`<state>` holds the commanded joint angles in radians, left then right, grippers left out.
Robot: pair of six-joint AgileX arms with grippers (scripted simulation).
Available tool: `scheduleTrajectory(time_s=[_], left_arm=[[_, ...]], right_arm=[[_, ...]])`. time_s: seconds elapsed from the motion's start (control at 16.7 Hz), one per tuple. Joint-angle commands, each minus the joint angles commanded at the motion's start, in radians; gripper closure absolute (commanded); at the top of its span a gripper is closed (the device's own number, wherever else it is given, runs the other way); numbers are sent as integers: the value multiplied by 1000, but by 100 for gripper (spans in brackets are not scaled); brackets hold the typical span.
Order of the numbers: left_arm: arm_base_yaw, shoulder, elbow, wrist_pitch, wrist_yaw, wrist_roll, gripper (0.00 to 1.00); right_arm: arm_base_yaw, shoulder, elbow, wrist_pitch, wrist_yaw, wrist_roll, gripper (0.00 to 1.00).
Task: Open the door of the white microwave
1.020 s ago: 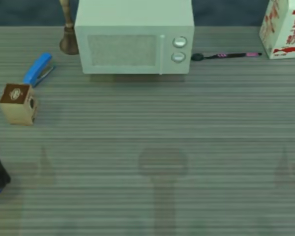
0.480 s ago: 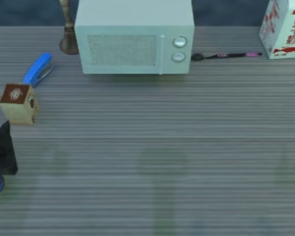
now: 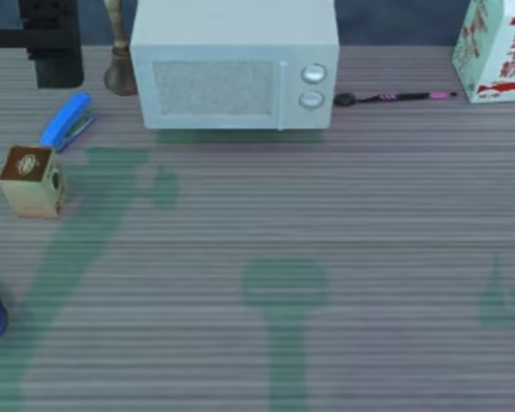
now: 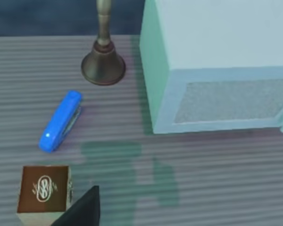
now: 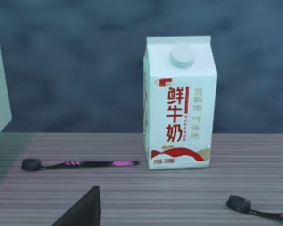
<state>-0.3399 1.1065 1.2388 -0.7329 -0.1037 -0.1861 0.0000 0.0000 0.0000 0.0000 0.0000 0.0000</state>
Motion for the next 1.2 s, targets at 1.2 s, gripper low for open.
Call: scheduleTrajectory(time_s=[1.2], left_arm=[[-327,1384,1487,-640,-212,-416,0]], right_arm=[[0,0,0,0,0,0,0]])
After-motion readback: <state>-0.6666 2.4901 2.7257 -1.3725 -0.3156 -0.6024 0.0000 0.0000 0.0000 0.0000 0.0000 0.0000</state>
